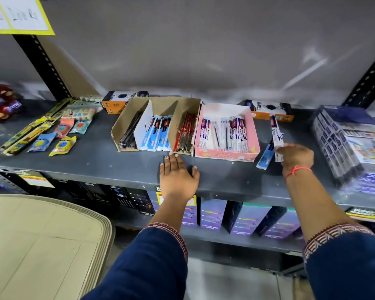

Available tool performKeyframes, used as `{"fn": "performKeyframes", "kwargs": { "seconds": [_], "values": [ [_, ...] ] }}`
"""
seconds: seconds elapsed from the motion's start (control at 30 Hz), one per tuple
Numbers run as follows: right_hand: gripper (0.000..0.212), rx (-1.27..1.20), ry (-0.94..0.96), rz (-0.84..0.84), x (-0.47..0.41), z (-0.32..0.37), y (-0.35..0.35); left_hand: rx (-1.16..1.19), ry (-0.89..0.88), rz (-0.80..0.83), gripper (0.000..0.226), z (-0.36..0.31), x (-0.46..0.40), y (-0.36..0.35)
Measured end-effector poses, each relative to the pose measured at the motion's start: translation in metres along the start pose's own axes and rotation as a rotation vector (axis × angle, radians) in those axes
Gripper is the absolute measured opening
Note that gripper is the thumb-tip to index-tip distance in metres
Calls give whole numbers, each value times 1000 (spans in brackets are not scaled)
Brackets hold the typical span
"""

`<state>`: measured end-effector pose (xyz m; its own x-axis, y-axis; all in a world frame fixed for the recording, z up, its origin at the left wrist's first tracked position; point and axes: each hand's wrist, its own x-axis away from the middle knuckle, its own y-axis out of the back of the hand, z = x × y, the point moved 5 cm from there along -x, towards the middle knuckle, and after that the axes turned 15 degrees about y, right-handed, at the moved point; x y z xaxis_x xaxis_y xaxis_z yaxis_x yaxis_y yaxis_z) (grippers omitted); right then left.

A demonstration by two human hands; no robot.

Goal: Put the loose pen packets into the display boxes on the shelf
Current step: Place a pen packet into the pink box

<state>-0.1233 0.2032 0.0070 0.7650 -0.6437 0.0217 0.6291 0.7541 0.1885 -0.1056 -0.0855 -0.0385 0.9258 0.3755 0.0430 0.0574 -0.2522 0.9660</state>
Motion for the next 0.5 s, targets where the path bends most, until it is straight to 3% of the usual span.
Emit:
{"fn": "performKeyframes", "kwargs": {
  "seconds": [0.07, 0.2, 0.5],
  "values": [
    [13, -207, -51, -17, 7, 8, -3, -2, -2, -8, 70, 0, 0, 0],
    [26, -501, -82, -5, 35, 28, -19, -3, -6, -4, 70, 0, 0, 1],
    [20, -527, -233, 213, 102, 37, -78, 42, -37, -4, 72, 1, 2, 6]
  ]
}}
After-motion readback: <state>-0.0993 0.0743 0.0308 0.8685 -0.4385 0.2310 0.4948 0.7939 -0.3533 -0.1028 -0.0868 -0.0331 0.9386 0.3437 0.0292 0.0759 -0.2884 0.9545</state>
